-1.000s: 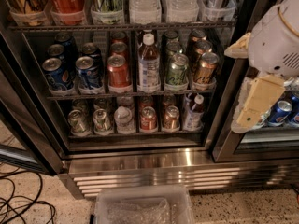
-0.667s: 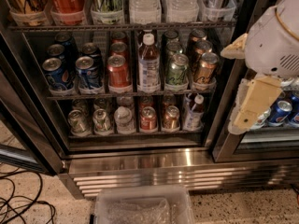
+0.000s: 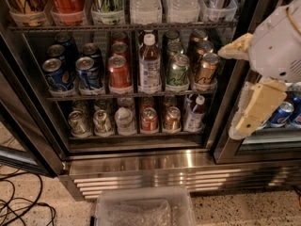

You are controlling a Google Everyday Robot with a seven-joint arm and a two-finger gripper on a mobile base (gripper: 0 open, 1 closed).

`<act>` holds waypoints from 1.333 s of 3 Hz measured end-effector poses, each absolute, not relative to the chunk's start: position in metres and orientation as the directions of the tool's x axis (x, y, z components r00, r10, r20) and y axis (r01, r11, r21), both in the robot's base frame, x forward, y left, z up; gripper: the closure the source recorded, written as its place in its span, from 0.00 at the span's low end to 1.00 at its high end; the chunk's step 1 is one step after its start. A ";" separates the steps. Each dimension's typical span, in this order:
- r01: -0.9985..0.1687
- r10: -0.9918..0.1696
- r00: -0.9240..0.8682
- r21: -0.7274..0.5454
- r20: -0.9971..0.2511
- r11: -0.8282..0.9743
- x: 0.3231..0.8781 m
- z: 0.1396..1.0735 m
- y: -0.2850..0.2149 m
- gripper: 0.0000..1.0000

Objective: Pick green can from top shelf of fridge

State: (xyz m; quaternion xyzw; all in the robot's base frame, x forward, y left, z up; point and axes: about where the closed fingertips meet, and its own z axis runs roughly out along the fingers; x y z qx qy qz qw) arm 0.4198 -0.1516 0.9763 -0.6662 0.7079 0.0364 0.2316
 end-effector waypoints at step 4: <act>-0.939 -0.545 0.319 -0.337 -0.775 -0.070 0.341 1.045 -0.017 0.00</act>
Offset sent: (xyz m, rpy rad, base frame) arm -0.1149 0.0877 0.0888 0.6455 -0.1530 0.3643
